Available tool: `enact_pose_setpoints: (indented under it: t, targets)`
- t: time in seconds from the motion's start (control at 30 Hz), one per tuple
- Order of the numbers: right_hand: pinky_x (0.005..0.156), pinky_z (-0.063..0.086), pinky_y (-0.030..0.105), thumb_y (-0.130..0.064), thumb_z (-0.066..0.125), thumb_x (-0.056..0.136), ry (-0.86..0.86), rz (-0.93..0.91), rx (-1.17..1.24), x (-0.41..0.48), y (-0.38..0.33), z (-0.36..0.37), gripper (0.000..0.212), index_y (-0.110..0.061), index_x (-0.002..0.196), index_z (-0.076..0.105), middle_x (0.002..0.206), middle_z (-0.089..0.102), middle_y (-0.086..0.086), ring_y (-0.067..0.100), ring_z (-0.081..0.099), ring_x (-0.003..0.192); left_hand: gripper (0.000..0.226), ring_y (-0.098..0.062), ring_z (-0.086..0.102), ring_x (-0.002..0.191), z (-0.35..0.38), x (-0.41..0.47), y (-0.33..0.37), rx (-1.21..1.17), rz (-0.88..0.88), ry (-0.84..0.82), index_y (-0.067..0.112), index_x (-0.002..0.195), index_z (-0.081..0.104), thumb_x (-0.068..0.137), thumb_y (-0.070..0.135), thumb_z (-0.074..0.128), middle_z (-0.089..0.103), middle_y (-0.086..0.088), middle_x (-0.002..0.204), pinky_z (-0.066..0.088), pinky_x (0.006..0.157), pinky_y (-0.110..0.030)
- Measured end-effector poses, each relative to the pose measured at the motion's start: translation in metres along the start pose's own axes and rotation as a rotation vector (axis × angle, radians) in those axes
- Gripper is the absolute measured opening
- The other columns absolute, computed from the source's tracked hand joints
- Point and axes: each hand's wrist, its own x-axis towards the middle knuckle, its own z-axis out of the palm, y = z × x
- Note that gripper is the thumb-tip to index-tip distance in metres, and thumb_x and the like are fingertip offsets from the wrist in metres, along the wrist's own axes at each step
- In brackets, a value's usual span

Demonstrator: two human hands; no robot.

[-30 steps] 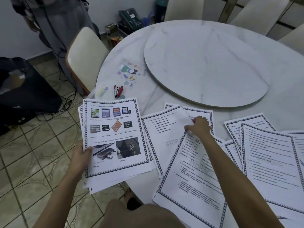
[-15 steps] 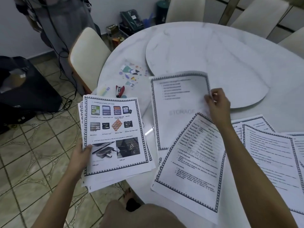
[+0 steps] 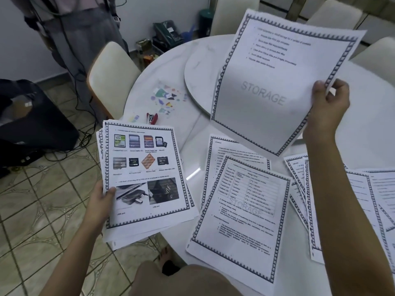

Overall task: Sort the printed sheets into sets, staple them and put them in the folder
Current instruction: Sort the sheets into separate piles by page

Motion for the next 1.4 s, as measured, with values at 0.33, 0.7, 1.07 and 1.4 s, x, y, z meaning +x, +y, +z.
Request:
enact_pose_setpoints:
  t: [0.33, 0.7, 1.07, 1.4]
  targets:
    - [0.066, 0.051, 0.020, -0.014, 0.055, 0.091, 0.001, 0.210, 0.013, -0.002, 0.004, -0.014, 0.015, -0.022, 0.083, 0.046, 0.075, 0.060, -0.004, 0.000, 0.058, 0.059, 0.037, -0.034, 0.050, 0.119, -0.001, -0.004, -0.003, -0.012, 0.019, -0.017, 0.005, 0.135, 0.041, 0.098, 0.010, 0.040, 0.050, -0.017, 0.135, 0.040, 0.096, -0.043]
    - [0.089, 0.048, 0.034, -0.018, 0.056, 0.090, 0.013, 0.454, -0.319, -0.035, 0.089, -0.046, 0.030, -0.004, 0.117, 0.051, 0.104, 0.057, 0.009, 0.020, 0.056, 0.092, 0.036, -0.030, 0.054, 0.111, -0.004, -0.015, 0.005, -0.042, 0.054, -0.002, 0.005, 0.133, 0.043, 0.098, 0.011, 0.040, 0.054, -0.014, 0.128, 0.041, 0.090, -0.040]
    - [0.089, 0.049, 0.041, -0.012, 0.053, 0.092, -0.055, 0.636, -0.475, -0.068, 0.139, -0.075, 0.026, -0.002, 0.116, 0.055, 0.098, 0.058, 0.011, 0.024, 0.056, 0.089, 0.032, -0.027, 0.054, 0.105, -0.011, -0.025, 0.017, -0.063, 0.052, 0.050, 0.008, 0.130, 0.043, 0.099, 0.011, 0.039, 0.054, -0.014, 0.128, 0.042, 0.088, -0.040]
    - [0.092, 0.049, 0.046, -0.007, 0.049, 0.092, -0.096, 0.618, -0.422, -0.080, 0.153, -0.077, 0.023, -0.003, 0.114, 0.055, 0.105, 0.061, 0.018, 0.024, 0.055, 0.090, 0.032, -0.025, 0.052, 0.105, -0.019, -0.031, 0.043, -0.126, 0.095, 0.101, 0.004, 0.129, 0.043, 0.098, 0.008, 0.039, 0.053, -0.015, 0.129, 0.041, 0.089, -0.038]
